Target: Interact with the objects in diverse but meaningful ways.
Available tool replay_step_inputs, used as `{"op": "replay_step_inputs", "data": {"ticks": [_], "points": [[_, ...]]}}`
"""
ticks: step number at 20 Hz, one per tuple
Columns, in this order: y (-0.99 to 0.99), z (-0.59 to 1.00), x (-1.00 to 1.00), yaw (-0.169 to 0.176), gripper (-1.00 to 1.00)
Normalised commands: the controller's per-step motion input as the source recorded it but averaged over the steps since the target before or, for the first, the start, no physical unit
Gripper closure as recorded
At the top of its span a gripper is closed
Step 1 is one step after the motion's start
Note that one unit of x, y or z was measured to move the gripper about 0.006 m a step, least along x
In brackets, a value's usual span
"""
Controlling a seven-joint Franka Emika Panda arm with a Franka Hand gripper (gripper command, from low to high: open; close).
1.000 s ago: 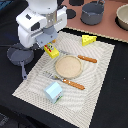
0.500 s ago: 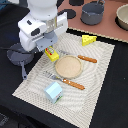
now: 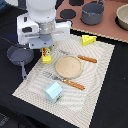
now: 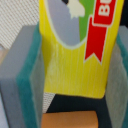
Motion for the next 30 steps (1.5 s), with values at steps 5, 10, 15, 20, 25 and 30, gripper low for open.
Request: {"op": "replay_step_inputs", "data": {"ticks": [5,10,15,20,25,30], "points": [[0.19,-0.26,-0.25,-0.01,1.0],[0.2,-0.3,-0.21,-0.002,1.0],[0.2,-0.34,-0.19,0.0,1.0],[0.13,-0.3,-0.16,0.0,1.0],[0.12,-0.12,-0.11,0.0,-1.0],[0.12,-0.03,-0.08,-0.033,-1.0]]}}
